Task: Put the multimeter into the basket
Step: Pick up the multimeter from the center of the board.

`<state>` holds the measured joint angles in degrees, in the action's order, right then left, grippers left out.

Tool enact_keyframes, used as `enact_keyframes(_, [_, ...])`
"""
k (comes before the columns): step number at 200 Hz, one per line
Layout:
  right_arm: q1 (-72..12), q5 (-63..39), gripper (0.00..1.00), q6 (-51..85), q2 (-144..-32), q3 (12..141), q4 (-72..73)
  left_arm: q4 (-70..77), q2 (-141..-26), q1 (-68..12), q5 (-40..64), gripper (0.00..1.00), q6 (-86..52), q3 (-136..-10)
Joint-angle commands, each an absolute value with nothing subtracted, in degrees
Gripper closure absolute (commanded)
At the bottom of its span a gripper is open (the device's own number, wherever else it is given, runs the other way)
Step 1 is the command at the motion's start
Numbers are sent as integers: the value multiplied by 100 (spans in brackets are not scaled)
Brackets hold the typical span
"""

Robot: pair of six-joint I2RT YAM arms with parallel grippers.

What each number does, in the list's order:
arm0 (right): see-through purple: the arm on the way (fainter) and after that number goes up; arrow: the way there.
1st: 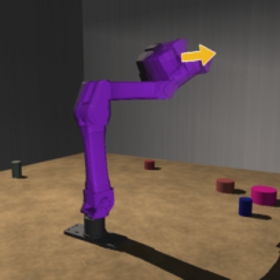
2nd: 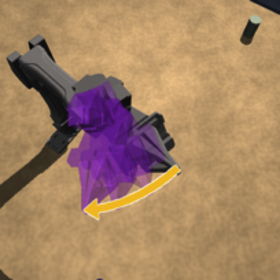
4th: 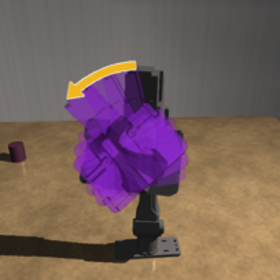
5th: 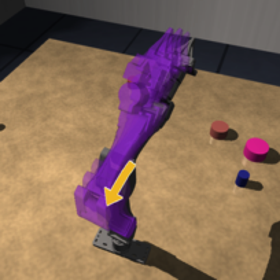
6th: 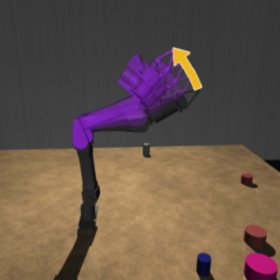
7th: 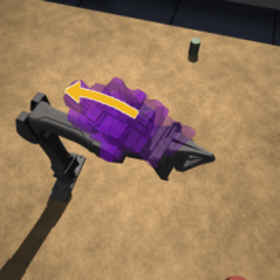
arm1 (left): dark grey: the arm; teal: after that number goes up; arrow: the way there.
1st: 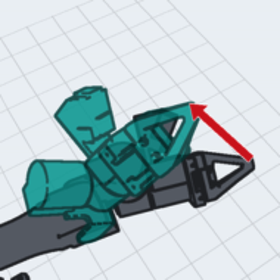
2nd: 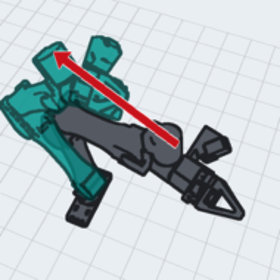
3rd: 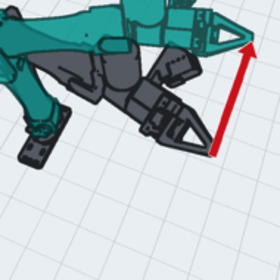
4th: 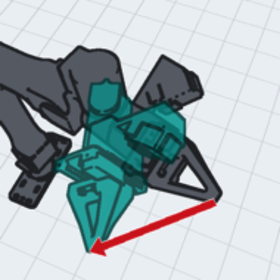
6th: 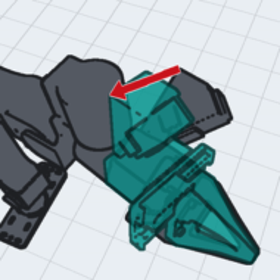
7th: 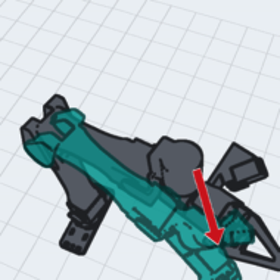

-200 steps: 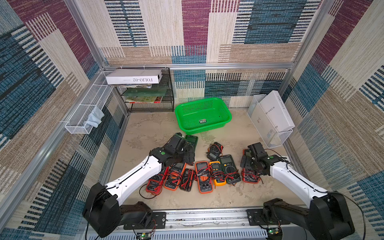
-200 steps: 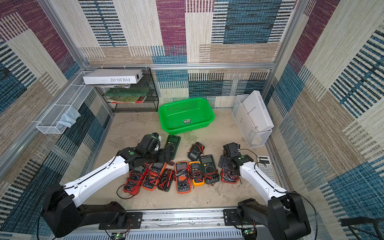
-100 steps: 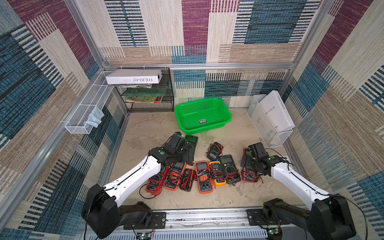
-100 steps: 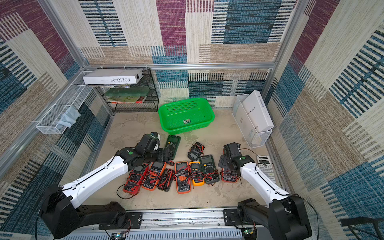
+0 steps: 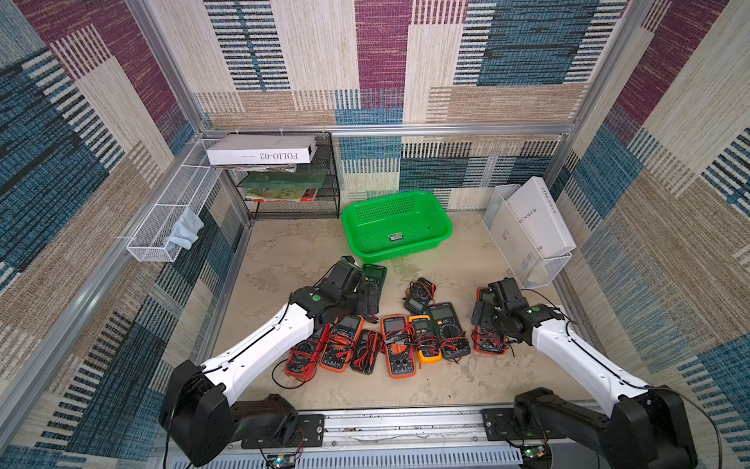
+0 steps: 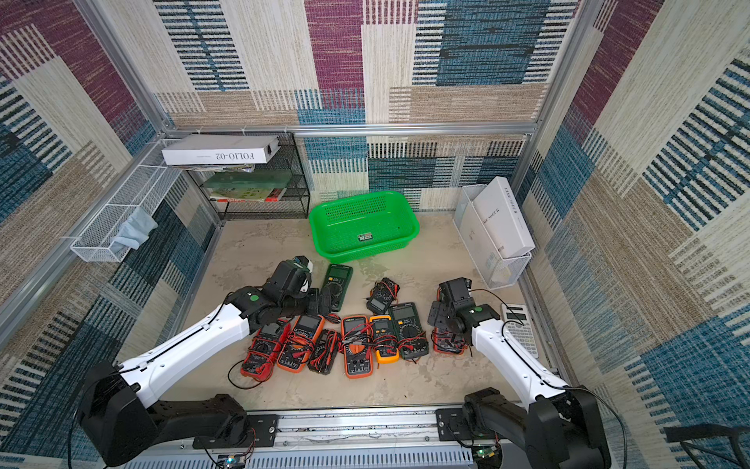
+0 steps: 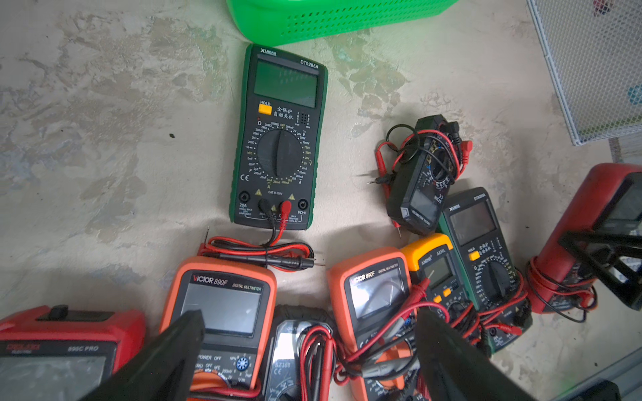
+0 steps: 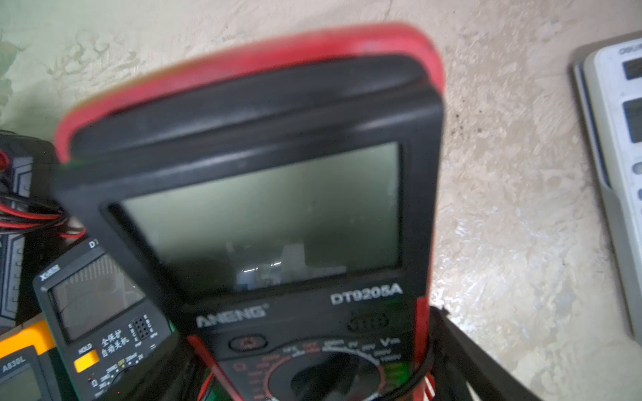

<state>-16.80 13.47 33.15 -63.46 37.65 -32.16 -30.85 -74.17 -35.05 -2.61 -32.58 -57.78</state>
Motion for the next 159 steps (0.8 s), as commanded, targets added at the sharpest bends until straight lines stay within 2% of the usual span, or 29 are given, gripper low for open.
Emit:
enact_keyframes(1, [-1664,1433,35,3259,-6313,3814,-3156,-3110,-7383,-3506,-325,1,-3192,-5841])
enact_keyframes(159, [-1573,1380,39,3164,-6070,3841,-3191,-3131,-7326,-3500,-341,1,-3209,-5898])
